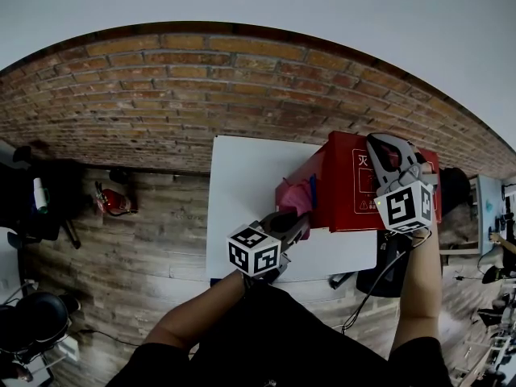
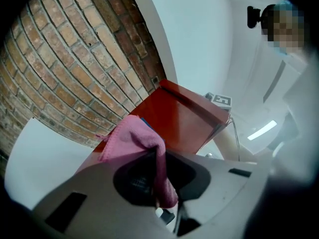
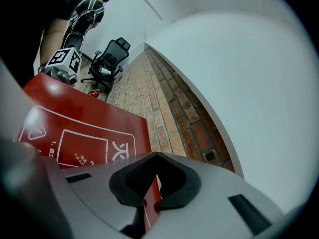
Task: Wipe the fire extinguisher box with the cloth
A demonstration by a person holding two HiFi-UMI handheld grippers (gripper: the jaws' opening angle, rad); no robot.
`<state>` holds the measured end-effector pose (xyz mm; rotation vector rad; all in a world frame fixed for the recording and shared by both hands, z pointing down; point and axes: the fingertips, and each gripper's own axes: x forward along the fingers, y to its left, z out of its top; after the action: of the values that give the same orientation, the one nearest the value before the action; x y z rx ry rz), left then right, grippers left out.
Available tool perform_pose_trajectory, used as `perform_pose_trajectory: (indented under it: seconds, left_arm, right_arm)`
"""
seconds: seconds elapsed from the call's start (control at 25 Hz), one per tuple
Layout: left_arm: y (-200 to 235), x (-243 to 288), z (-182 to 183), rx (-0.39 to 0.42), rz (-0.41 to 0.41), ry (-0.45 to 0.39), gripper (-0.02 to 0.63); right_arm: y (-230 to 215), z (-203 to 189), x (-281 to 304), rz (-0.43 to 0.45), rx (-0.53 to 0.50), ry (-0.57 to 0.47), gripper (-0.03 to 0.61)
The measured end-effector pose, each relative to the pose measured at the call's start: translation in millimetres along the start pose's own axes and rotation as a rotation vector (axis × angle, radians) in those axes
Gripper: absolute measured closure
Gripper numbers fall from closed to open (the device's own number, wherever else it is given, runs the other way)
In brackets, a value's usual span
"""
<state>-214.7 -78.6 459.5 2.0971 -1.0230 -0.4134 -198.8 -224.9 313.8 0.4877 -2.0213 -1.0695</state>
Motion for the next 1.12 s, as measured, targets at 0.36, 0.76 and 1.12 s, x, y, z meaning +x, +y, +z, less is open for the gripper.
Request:
perform_pose_trajectory:
  seconds: [0.36, 0.76, 1.12]
  left_arm:
    - [-12, 0, 6, -0.004, -0.022, -0.021, 0.543]
    - [-27, -2, 21, -0.032, -0.063, -0.052, 0.543]
    - [-46, -3, 39, -0.071, -0.129, -0.086, 0.543]
  right_arm:
    - [1, 0, -1, -0.002, 0.0, -0.001, 0.558]
    - [1, 0, -1, -0.003, 0.0, 0.0, 0.558]
    - [1, 1, -1, -0.003, 0.001, 0.0, 0.558]
